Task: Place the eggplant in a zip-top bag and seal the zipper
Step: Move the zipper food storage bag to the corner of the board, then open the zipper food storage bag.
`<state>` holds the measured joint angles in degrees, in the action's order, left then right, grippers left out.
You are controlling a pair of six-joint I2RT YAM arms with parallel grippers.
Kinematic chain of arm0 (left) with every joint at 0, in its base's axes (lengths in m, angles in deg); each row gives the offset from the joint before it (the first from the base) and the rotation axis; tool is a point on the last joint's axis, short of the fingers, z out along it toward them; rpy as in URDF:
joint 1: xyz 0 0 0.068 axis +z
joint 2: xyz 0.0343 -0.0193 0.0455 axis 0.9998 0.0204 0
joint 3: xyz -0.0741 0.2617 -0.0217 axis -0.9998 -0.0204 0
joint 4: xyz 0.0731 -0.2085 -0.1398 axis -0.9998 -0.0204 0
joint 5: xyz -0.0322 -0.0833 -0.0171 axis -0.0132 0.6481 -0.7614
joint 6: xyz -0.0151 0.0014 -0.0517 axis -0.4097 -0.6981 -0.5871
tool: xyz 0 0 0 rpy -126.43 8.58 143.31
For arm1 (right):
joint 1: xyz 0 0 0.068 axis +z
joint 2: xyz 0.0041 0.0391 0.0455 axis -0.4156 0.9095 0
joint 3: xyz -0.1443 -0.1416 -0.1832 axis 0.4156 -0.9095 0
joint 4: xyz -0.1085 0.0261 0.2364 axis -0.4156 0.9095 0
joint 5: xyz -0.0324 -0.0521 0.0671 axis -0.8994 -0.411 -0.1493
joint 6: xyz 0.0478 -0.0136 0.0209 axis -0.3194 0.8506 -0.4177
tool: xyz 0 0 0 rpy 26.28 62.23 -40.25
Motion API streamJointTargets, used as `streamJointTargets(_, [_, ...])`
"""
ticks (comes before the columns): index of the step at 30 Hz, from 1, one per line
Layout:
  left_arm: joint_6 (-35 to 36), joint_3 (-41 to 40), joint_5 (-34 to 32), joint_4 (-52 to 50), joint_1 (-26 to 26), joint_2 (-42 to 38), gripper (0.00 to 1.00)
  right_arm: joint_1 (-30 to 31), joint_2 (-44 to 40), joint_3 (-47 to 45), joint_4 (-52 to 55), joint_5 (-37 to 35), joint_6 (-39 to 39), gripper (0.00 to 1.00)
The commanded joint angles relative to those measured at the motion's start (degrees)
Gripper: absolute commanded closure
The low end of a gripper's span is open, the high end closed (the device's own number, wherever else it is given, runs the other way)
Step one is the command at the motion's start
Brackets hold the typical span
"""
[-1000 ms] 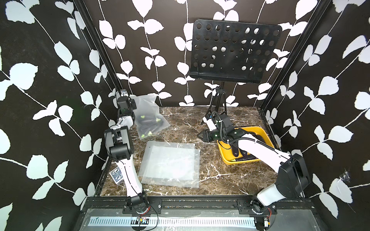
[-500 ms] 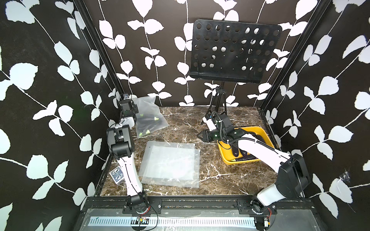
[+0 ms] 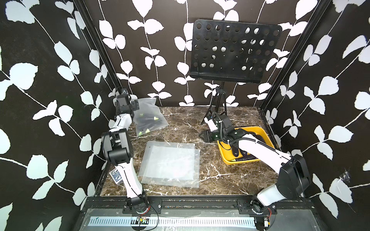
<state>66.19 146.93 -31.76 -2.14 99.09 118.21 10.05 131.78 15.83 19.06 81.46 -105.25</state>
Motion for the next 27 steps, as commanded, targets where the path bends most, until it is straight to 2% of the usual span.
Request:
streamJointTargets(1, [7.0, -3.4, 13.0, 1.0, -5.6, -10.4, 0.01, 0.2, -1.8, -0.2, 1.8, -5.7, 2.6, 0.45])
streamJointTargets(3, [6.8, -9.0, 32.2, 8.0, -6.0, -14.7, 0.01, 0.1, -1.9, -0.1, 2.2, -8.0, 3.4, 0.45])
streamJointTargets(4, [4.1, -11.3, 37.9, 12.9, -5.8, -15.3, 0.01, 0.0, -1.8, 0.0, 2.4, -8.7, 3.6, 0.45])
streamJointTargets(6, [-9.7, -14.0, 41.9, 24.1, -5.4, -14.1, 0.01, -0.2, -1.5, 0.6, 3.4, -10.4, 4.0, 0.45])
streamJointTargets(8, [-16.7, -10.1, 49.9, 19.7, -5.6, -12.2, 0.03, -0.5, -1.3, 1.4, 4.6, -12.2, 3.7, 0.45])
streamJointTargets(9, [-18.7, -9.1, 50.5, 17.6, -6.3, -12.0, 0.09, -0.6, -1.4, 1.4, 4.8, -12.4, 3.4, 0.45])
streamJointTargets(10, [-19.4, -10.2, 49.1, 16.9, -7.8, -13.0, 0.12, -0.9, -1.6, 1.4, 4.8, -12.9, 2.7, 0.45])
streamJointTargets(12, [-15.4, -14.8, 39.3, 10.4, -12.9, -17.5, 0.09, -1.5, -1.7, 1.8, 5.6, -13.8, 1.4, 0.45])
streamJointTargets(14, [-8.7, -16.4, 29.0, -0.2, -20.9, -21.2, 0.07, -1.9, -1.6, 2.3, 6.9, -15.1, 0.2, 0.45])
streamJointTargets(16, [-6.2, -15.3, 18.1, -8.4, -28.3, -21.2, 0.08, -2.5, -1.1, 2.2, 7.6, -16.1, -1.0, 0.45])
streamJointTargets(19, [-11.4, -15.3, 6.4, -16.4, -35.4, -19.8, 0.11, -4.0, 0.2, 1.8, 8.7, -16.5, -3.2, 0.46])
streamJointTargets(23, [-15.8, -21.0, -7.2, -25.3, -46.5, -22.4, 0.13, -4.6, 1.2, 0.6, 9.1, -19.0, -3.5, 0.46])
streamJointTargets(27, [-23.6, -27.3, -10.4, -33.3, -55.9, -25.9, 0.15, -5.0, 0.5, -1.6, 6.7, -19.6, -4.3, 0.46])
